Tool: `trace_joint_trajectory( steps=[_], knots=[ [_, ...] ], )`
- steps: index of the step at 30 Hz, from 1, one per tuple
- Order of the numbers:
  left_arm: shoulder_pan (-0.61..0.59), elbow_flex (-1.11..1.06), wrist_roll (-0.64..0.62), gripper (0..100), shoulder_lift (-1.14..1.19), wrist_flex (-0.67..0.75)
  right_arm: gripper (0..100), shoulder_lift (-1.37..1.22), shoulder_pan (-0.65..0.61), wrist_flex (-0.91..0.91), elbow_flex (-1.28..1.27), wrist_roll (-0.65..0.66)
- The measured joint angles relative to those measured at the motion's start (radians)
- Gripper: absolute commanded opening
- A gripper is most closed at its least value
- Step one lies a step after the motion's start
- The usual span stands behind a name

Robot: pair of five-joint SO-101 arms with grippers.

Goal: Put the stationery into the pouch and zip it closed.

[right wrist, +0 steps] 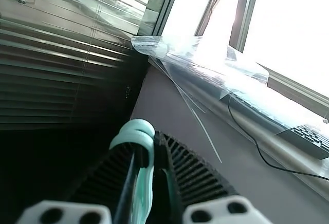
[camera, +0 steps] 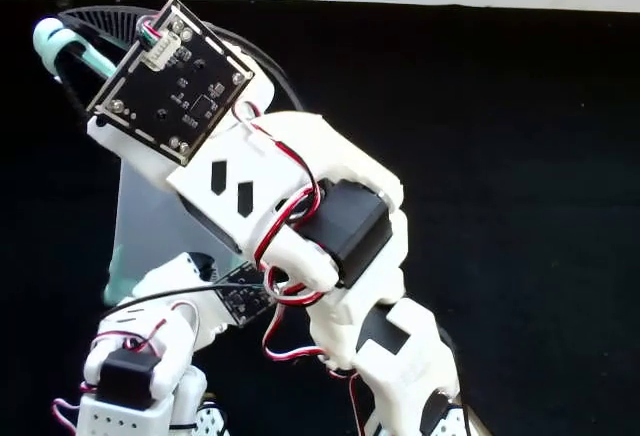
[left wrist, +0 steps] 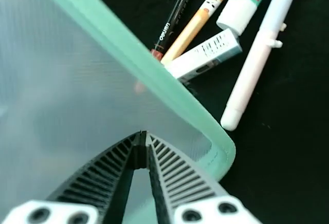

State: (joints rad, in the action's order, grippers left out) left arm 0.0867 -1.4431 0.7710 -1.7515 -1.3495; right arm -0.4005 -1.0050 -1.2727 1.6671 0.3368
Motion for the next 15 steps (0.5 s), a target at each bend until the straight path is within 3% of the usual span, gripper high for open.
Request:
trace_joint_trajectory(
  steps=[7,15],
  knots=[
    [0.002,-0.109,0.009,1,0.003,0.184,0.6,0.029,-0.002,0.064,0.000,0.029],
    [0.002,-0.121,0.011,1,0.009,0.296,0.6,0.054,-0.008,0.084,0.000,0.031]
  ],
)
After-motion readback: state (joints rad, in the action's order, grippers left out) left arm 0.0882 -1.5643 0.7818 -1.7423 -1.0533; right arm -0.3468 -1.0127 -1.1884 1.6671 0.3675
